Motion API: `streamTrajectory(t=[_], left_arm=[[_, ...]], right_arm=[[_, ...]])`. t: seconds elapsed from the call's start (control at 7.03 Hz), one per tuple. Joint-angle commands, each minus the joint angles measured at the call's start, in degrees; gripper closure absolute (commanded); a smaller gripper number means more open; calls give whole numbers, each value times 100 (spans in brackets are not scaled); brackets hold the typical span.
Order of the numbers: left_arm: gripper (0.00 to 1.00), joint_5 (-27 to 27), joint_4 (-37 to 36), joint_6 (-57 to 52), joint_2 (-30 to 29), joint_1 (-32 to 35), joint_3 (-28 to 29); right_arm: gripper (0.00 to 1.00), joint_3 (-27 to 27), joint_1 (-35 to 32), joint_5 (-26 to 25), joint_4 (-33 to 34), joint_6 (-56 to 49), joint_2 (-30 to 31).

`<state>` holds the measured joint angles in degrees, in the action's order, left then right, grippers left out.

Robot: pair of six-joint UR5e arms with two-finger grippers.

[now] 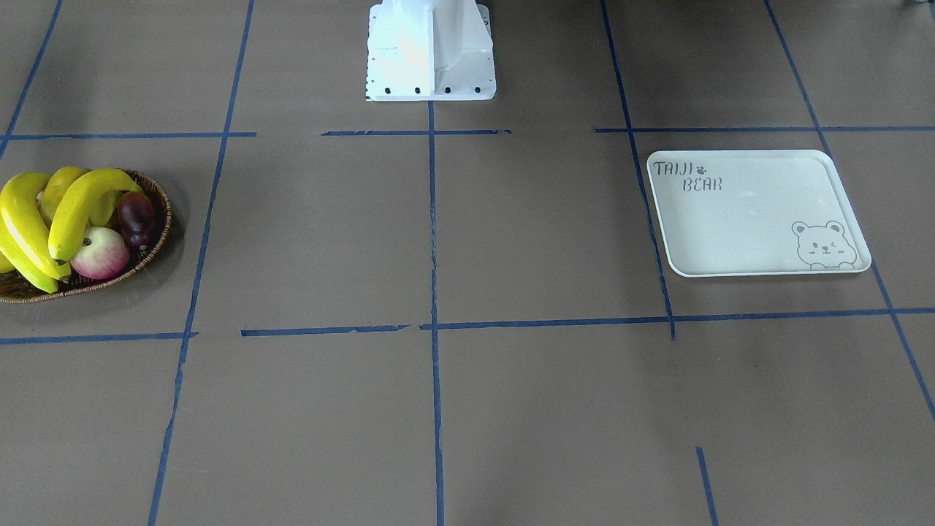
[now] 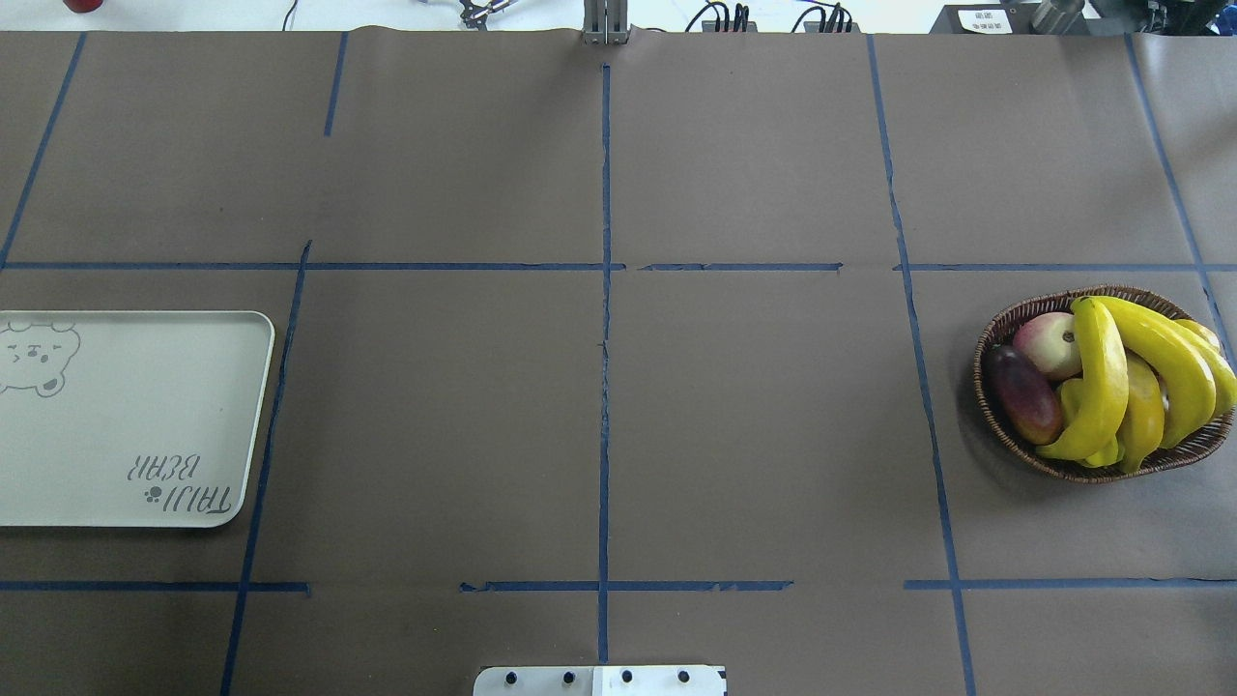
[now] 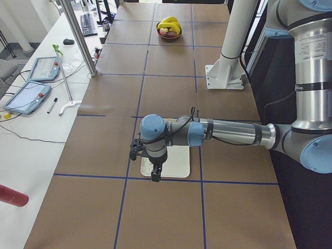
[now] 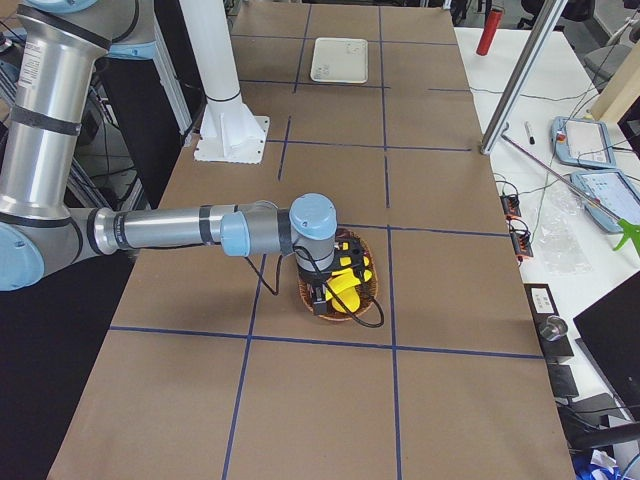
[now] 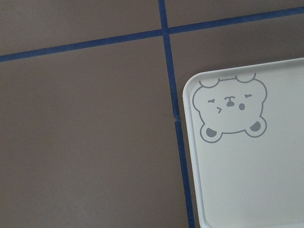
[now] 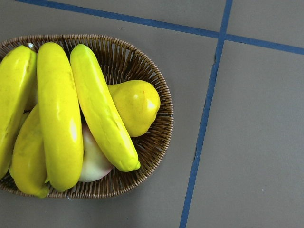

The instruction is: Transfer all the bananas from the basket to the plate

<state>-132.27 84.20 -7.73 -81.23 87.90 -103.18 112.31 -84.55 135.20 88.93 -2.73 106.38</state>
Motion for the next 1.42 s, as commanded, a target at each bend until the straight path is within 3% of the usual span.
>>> streamTrajectory(t=[0.0,0.43,0.71,1.0,1.28], left_arm=[[0,0,0,0,-7,-1,0],[0,0,0,0,-7,-1,0],[0,0,0,0,-7,-1,0],[0,0,0,9,-7,-36,0],[0,-9,0,9,-7,-45,0]], right_arm=[[0,19,0,6,-129,61,-204],[0,141,279,33,-147,1356,-731],[0,448,1112,-11,-156,3279,-1222],[0,415,1798,-369,-200,3865,-1418],[0,-40,2134,-564,-1511,4915,-1357]])
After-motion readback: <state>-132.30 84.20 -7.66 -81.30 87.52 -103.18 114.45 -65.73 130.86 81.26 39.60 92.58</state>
